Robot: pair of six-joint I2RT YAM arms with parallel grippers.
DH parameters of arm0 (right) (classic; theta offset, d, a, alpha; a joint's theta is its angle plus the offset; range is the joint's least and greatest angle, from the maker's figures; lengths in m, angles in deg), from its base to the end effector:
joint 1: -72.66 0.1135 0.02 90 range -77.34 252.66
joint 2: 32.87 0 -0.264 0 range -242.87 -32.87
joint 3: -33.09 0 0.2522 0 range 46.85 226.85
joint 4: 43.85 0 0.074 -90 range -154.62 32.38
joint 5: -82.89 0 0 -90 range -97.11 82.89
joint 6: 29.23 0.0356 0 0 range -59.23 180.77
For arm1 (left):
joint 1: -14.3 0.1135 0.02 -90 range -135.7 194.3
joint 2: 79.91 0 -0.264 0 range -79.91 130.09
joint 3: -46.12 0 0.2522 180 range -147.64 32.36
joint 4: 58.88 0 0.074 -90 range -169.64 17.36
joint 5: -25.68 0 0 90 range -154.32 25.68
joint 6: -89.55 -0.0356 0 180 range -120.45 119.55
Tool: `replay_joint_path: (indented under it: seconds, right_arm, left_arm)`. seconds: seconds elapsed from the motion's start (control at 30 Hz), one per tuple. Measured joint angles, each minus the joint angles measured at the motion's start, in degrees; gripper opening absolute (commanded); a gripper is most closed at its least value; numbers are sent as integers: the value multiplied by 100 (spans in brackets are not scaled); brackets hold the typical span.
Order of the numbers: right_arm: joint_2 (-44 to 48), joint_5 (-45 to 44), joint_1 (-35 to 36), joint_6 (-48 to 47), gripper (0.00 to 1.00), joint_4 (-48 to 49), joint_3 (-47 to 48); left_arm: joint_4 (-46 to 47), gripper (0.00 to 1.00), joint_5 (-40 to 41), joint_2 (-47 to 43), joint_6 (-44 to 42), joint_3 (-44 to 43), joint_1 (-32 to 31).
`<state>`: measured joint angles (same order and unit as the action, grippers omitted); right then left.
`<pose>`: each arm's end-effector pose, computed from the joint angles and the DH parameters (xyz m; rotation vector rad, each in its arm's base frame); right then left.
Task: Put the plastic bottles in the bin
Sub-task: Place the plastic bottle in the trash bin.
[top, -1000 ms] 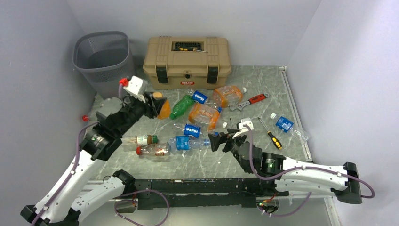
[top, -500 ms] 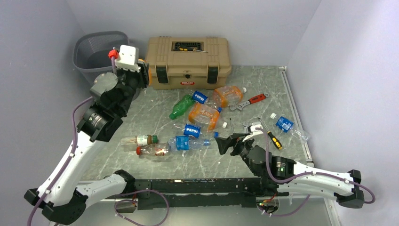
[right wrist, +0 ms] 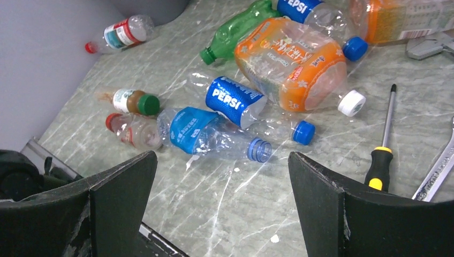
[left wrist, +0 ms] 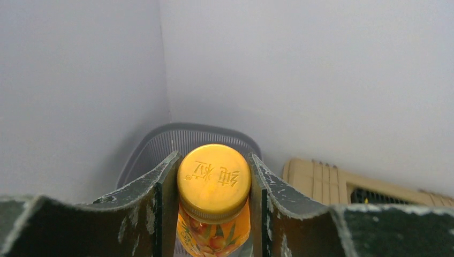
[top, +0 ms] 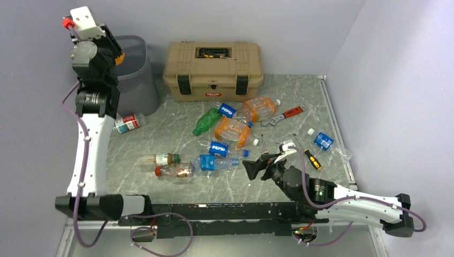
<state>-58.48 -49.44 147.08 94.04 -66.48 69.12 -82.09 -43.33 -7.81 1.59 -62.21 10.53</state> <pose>0.0575 0.1169 0.2520 -0.1004 1.7802 0.7199 0.2471 -0.0035 0.5379 -0.2887 1.3297 0.1607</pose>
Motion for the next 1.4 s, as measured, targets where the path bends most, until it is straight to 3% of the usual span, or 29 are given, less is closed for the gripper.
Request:
replay_joint_path:
  seconds: [0.13,0.3,0.73,0.77,0.8,0.87,0.9,0.93,1.13,1.27,1.4]
  right_arm:
    - [-79,229,0,-11,97,-33,33]
    - [52,354,0,-2,98,-92,13]
    - [33,337,0,-256,98,-57,-155]
    - [11,337,0,-273,98,-57,-155]
    - [-13,337,0,-293,98,-55,-155]
    - [-37,337,0,-326,98,-55,-155]
    - [-44,339,0,-332,98,-50,-155]
    - [-48,339,0,-341,98,-48,-155]
    - [-81,341,0,-385,98,-52,-155]
    - [-157,337,0,-428,98,-39,-133]
    - [-422,337,0,-437,98,76,-85]
  left_arm:
    - [675,0,-501,699,590,-31,592]
    - [1408,0,-874,1528,835,26,752]
    - [1786,2,-1692,2627,837,26,953]
    - [1735,11,-1738,2680,846,13,960]
    - [1652,29,-1784,2726,868,-15,960]
    - [1467,76,-1840,2787,883,-66,957]
    - [1386,95,-1862,2804,892,-96,957]
    - [1318,99,-1882,2806,850,-103,957]
    - [1152,99,-1797,2524,977,50,914]
    - [1084,100,-1602,1438,973,758,586]
    - [734,99,-1567,138,1008,1132,-273]
